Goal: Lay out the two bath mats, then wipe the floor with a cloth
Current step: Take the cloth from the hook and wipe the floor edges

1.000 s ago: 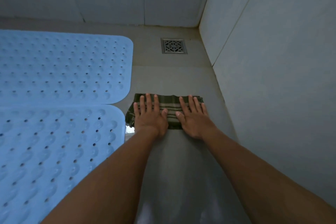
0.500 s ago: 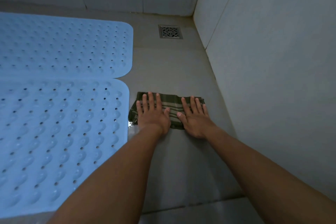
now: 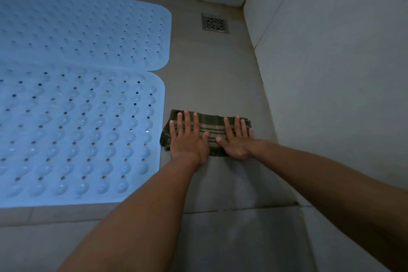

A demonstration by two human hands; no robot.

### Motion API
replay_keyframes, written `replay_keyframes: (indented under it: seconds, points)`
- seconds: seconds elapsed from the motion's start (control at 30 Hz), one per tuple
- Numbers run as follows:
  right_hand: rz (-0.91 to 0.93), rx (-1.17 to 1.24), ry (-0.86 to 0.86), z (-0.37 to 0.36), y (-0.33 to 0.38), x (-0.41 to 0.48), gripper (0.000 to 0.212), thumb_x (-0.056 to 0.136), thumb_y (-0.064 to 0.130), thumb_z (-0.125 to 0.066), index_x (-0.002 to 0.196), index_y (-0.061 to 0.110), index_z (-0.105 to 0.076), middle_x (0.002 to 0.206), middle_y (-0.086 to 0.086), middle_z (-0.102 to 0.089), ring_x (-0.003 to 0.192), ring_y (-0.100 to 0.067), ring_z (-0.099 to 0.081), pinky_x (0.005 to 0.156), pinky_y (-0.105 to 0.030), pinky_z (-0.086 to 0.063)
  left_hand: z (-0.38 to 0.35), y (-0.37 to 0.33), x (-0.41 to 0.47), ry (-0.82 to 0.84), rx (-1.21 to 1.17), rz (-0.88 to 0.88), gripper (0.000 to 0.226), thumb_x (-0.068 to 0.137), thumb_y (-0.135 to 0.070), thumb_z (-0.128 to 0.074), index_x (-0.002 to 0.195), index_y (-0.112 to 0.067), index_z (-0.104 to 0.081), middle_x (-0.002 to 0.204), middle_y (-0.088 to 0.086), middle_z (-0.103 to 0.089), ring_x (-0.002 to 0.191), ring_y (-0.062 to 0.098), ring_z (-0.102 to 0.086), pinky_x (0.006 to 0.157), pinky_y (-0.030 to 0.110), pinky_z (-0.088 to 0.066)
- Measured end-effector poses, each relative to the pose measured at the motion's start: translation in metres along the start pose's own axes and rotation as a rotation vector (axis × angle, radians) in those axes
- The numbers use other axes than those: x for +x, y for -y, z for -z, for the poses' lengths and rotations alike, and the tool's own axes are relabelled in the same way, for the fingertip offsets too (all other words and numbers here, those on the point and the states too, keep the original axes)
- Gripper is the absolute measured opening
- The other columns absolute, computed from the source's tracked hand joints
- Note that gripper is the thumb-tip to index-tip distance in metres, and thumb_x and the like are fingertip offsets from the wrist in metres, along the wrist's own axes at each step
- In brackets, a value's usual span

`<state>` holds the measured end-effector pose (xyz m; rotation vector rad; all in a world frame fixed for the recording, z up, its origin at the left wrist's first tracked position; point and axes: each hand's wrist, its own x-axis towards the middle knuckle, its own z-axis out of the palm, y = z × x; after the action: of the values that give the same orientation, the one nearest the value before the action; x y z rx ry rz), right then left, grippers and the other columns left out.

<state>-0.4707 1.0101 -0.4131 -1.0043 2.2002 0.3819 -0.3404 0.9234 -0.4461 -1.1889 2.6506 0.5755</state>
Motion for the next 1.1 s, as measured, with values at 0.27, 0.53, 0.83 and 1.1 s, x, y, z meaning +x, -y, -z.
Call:
replay_keyframes:
  seconds: [0.27,0.53,0.83,1.1]
  points:
    - [0.005,0.075,-0.156,-0.018,-0.001,0.001,0.071,0.101,0.059,-0.016,0.153,0.03,0.023,0.157,-0.011,0.035,0.145,-0.025,0.033,0.118,-0.048,0.02,-0.003,-0.001,0.003,0.002,0.009,0.002,0.069,0.104,-0.049,-0.012,0.157,-0.014,0.015,0.165,0.012,0.021,0.151,0.03,0.023,0.122,0.051,0.014]
    - [0.068,0.123,-0.304,-0.044,-0.004,-0.011,0.069,0.102,0.059,-0.013,0.156,0.029,0.017,0.161,-0.01,0.028,0.147,-0.023,0.028,0.119,-0.046,0.018,-0.009,-0.002,-0.016,0.003,0.061,0.025,0.071,0.104,-0.052,-0.011,0.157,-0.013,0.015,0.165,0.013,0.02,0.152,0.031,0.021,0.122,0.051,0.014]
    - [0.176,0.223,-0.372,-0.088,-0.009,-0.062,0.073,0.1,0.06,-0.03,0.158,0.021,-0.01,0.165,-0.012,0.013,0.151,-0.023,0.016,0.121,-0.043,0.013,-0.015,0.015,-0.078,0.043,0.113,-0.054,0.07,0.104,-0.055,-0.01,0.159,-0.015,0.005,0.165,0.015,0.02,0.151,0.031,0.021,0.123,0.049,0.012]
    - [0.294,0.23,-0.352,-0.109,-0.014,-0.09,0.067,0.098,0.056,-0.042,0.153,0.029,-0.019,0.166,-0.014,0.006,0.152,-0.026,0.01,0.121,-0.044,0.009,-0.017,0.034,-0.115,0.046,0.051,-0.132,0.071,0.105,-0.052,-0.025,0.16,-0.014,-0.005,0.166,0.017,0.011,0.153,0.032,0.014,0.124,0.046,0.007]
